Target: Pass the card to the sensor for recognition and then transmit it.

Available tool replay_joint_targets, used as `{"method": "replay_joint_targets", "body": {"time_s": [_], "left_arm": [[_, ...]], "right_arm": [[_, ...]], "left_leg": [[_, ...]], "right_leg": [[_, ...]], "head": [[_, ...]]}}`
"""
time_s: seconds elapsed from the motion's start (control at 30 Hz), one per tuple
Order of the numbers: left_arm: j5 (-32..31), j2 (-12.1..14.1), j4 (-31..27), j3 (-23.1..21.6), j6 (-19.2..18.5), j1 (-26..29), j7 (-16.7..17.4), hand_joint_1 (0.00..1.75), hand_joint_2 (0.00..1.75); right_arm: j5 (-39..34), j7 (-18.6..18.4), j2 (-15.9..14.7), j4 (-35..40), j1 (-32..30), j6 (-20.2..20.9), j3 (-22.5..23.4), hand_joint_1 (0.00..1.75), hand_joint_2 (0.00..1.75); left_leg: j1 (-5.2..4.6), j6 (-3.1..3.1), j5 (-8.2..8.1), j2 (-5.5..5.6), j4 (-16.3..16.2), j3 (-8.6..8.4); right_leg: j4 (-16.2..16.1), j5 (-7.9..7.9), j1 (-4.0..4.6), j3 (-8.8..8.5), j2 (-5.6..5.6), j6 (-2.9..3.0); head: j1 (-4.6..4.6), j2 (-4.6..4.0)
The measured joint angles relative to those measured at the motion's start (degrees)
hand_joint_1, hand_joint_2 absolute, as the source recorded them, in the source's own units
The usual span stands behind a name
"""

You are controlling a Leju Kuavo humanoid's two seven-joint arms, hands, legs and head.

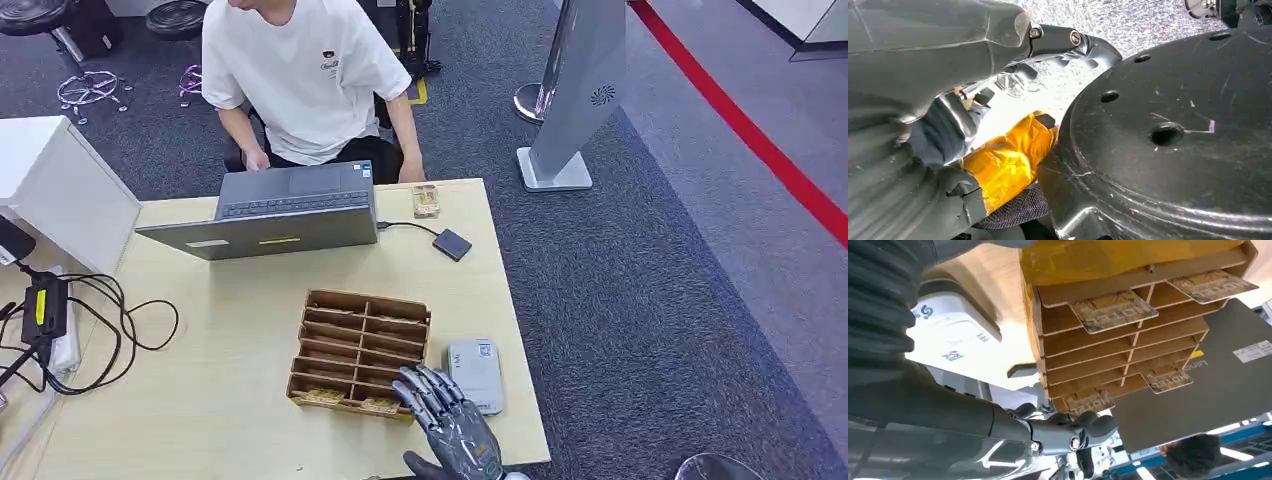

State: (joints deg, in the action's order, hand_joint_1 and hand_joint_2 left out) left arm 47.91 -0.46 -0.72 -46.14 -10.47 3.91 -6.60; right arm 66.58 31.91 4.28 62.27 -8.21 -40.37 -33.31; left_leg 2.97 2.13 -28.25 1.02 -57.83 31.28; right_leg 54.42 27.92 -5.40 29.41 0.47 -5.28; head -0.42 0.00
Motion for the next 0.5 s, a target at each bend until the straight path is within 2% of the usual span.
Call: {"method": "replay_joint_targets", "body": {"time_s": [0.5], "left_arm": [[-0.55,0.24,0.0,0.0,-0.18,-0.09,0.02,0.0,1.75]], "right_arm": [[1.16,-0.17,2.17,-3.79,1.7,0.0,0.98,0.0,1.75]], "left_leg": [[0.0,0.0,0.0,0.0,0.0,0.0]], "right_leg": [[0.0,0.0,0.0,-0.01,0.0,0.0]], "head": [[0.0,0.0]]}}
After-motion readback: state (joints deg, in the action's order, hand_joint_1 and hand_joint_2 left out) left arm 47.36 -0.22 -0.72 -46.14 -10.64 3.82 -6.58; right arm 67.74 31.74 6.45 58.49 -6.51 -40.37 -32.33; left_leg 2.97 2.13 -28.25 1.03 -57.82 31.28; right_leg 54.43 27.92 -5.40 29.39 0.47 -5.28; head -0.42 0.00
